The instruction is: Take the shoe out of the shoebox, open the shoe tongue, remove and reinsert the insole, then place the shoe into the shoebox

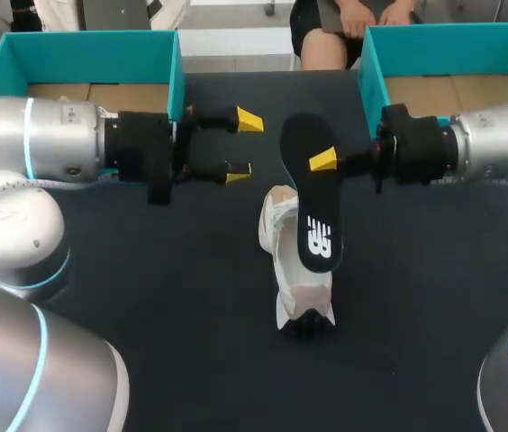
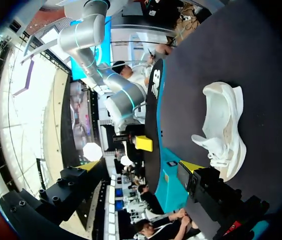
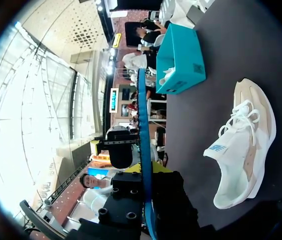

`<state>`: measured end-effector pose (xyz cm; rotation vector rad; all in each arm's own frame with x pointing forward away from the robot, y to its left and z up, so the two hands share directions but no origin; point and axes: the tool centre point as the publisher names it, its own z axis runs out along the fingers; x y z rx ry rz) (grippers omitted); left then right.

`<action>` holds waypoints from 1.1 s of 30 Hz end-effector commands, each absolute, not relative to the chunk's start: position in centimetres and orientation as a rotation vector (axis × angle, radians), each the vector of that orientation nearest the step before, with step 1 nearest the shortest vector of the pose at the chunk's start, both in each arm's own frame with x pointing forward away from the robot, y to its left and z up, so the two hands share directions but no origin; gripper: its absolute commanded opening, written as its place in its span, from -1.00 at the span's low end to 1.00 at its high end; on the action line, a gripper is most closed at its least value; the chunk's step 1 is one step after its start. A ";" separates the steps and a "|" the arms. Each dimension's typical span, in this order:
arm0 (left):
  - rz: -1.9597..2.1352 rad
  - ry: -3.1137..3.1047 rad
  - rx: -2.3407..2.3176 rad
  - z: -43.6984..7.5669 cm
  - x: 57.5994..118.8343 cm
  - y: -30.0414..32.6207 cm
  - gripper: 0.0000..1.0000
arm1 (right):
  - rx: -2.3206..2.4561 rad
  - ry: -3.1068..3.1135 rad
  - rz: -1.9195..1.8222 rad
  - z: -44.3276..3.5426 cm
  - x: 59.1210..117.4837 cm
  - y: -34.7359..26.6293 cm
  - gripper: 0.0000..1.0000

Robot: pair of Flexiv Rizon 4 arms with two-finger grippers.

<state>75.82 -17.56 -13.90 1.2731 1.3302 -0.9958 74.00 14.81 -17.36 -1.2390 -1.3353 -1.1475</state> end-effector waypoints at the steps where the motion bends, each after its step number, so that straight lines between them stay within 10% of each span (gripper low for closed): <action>1: -1.081 1.185 1.144 -15.0 76.2 -18.6 1.00 | -1.248 -1.333 -1.156 -16.8 73.4 15.3 -1.00; 19: -1.126 1.179 1.075 -16.5 77.3 -23.0 1.00 | -1.209 -1.331 -1.154 -16.4 73.2 17.6 -1.00; 27: -1.143 1.181 1.077 -16.7 77.3 -24.2 0.01 | -1.204 -1.331 -1.154 -16.6 73.1 17.6 -1.00; 33: -1.139 1.191 1.060 -16.7 77.6 -24.5 -0.19 | -1.205 -1.328 -1.157 -16.7 73.1 17.5 -1.00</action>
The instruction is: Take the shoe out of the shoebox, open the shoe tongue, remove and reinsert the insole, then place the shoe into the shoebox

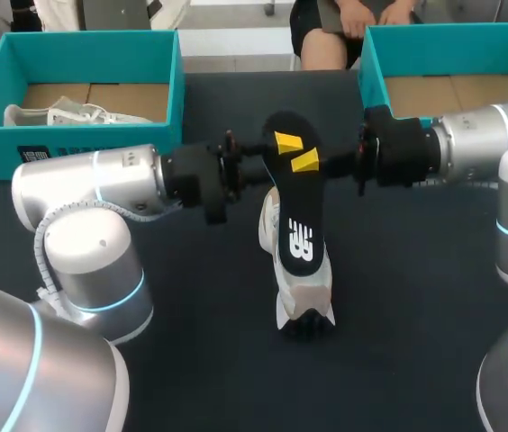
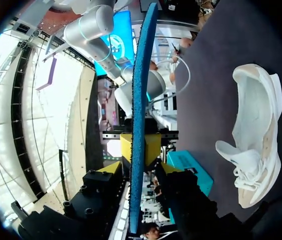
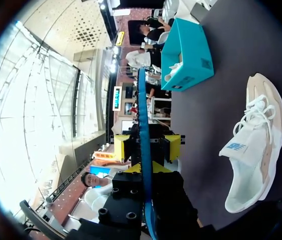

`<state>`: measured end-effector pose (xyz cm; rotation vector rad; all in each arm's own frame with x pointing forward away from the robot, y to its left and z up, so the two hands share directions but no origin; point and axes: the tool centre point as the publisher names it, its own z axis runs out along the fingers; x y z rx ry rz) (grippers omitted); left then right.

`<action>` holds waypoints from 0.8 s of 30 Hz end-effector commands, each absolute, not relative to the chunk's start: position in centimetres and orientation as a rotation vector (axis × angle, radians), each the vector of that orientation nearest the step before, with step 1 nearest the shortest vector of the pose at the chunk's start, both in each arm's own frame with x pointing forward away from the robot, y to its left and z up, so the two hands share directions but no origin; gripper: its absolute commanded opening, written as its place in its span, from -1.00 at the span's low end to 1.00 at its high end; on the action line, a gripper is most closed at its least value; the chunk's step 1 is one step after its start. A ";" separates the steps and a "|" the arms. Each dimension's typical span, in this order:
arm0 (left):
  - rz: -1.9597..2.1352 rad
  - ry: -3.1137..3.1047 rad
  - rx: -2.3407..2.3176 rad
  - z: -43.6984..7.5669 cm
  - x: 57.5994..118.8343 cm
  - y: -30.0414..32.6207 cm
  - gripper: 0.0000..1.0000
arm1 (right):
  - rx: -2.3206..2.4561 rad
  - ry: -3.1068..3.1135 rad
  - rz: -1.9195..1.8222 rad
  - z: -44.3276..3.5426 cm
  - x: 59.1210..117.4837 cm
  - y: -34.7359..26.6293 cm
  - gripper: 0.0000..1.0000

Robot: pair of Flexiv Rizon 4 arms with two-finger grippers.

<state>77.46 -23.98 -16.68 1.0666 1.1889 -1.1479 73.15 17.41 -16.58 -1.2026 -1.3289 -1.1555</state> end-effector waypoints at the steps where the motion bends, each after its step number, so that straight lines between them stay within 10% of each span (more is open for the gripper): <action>1: -1.139 1.193 1.057 -16.8 77.7 -24.5 -0.19 | -1.204 -1.328 -1.157 -16.7 73.1 17.5 -1.00; 6: -1.137 1.200 1.059 -17.0 77.6 -24.5 -0.36 | -1.205 -1.325 -1.156 -16.7 73.0 17.3 -1.00; 10: -1.144 1.208 1.055 -17.1 77.4 -24.5 -0.93 | -1.205 -1.323 -1.155 -16.8 73.0 17.2 -1.00; 17: -1.154 1.213 1.057 -17.3 77.2 -24.7 -1.00 | -1.211 -1.321 -1.162 -17.1 72.8 16.9 -1.00; 19: -1.165 1.222 1.059 -17.1 77.1 -24.5 -1.00 | -1.240 -1.307 -1.192 -17.2 72.3 16.3 1.00; 24: -1.205 1.273 1.053 -16.4 76.9 -23.2 -1.00 | -1.275 -1.366 -1.278 -17.0 71.6 14.1 1.00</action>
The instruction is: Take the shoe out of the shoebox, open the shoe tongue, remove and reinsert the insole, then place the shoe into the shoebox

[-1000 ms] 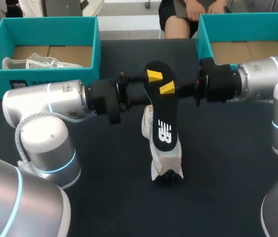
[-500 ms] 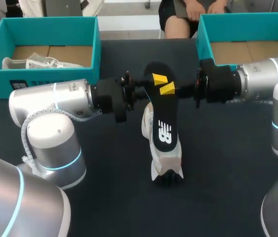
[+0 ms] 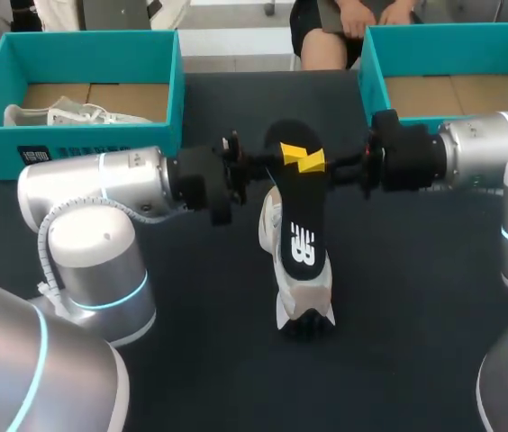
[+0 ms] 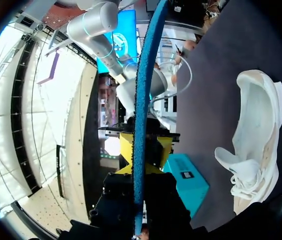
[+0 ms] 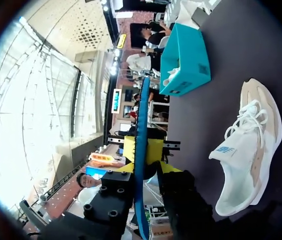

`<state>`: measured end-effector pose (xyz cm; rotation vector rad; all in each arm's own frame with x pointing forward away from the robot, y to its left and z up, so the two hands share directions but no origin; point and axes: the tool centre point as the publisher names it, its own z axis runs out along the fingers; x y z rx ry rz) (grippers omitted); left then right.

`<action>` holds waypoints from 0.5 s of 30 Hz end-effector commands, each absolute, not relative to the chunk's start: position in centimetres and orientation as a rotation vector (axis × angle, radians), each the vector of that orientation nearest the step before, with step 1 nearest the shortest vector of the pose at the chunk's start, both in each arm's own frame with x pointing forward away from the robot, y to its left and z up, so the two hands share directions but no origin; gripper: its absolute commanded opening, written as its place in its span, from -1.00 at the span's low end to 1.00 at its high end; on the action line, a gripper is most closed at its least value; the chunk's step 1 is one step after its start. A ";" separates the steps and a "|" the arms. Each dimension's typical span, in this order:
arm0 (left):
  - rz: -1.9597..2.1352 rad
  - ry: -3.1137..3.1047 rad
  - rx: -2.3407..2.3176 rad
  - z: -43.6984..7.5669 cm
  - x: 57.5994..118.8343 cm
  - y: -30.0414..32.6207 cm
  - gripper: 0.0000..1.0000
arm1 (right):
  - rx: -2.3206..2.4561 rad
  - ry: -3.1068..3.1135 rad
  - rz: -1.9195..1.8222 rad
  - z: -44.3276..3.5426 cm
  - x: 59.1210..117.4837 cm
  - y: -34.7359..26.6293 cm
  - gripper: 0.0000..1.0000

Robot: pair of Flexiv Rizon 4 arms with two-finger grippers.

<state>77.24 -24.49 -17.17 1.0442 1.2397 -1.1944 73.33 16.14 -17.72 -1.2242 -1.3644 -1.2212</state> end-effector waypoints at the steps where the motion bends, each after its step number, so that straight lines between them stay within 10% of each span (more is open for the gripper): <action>1: -1.228 1.294 1.033 -16.3 76.9 -22.9 -1.00 | -1.283 -1.377 -1.294 -17.0 71.5 13.7 1.00; 15: -1.448 1.464 0.940 -15.8 74.4 -20.5 -1.00 | -0.734 -2.214 -1.707 -12.4 71.7 10.5 1.00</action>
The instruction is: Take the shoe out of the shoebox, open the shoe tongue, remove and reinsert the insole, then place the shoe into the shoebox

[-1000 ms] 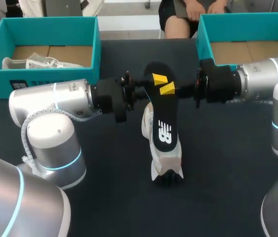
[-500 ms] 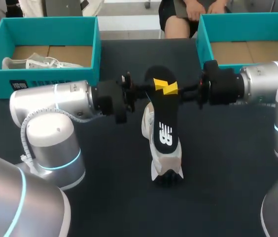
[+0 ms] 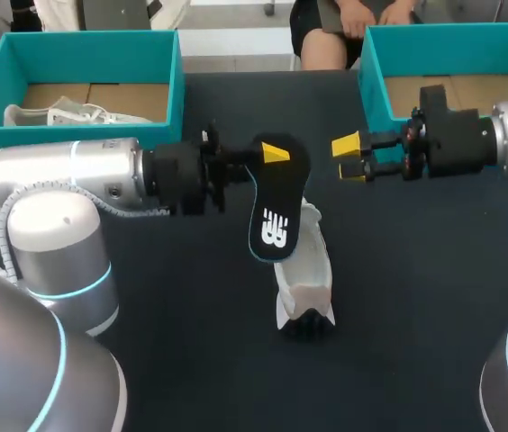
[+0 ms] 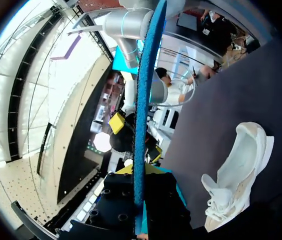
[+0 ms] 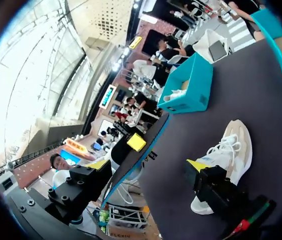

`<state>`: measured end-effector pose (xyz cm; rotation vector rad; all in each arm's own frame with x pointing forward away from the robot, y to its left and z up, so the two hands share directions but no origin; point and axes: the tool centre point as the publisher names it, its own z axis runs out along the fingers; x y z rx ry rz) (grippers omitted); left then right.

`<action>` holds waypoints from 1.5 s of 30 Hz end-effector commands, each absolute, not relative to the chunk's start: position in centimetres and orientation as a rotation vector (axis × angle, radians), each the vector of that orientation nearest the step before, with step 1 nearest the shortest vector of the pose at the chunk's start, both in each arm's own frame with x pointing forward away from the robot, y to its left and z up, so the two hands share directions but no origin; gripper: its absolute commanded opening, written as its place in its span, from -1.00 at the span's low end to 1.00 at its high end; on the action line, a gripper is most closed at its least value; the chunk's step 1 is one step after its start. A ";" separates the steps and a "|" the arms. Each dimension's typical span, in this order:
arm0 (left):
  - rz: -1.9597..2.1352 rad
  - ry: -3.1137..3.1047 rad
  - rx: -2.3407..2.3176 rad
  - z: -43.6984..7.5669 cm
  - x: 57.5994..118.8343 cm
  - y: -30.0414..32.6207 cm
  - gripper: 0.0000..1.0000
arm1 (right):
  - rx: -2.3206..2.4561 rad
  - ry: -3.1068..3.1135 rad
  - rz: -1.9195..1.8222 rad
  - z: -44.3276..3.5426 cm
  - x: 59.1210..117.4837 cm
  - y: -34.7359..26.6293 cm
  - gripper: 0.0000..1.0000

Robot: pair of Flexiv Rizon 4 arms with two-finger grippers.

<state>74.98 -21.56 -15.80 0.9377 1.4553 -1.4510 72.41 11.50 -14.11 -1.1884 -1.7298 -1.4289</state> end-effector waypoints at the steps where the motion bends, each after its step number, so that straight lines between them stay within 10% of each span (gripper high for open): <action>1: -1.446 1.464 0.941 -15.9 74.4 -20.5 -1.00 | -0.734 -2.214 -1.707 -12.4 71.7 10.5 1.00; 45: -1.828 1.702 0.706 -17.1 65.3 -19.6 -1.00 | -0.248 -2.623 -1.608 -19.1 69.4 10.9 1.00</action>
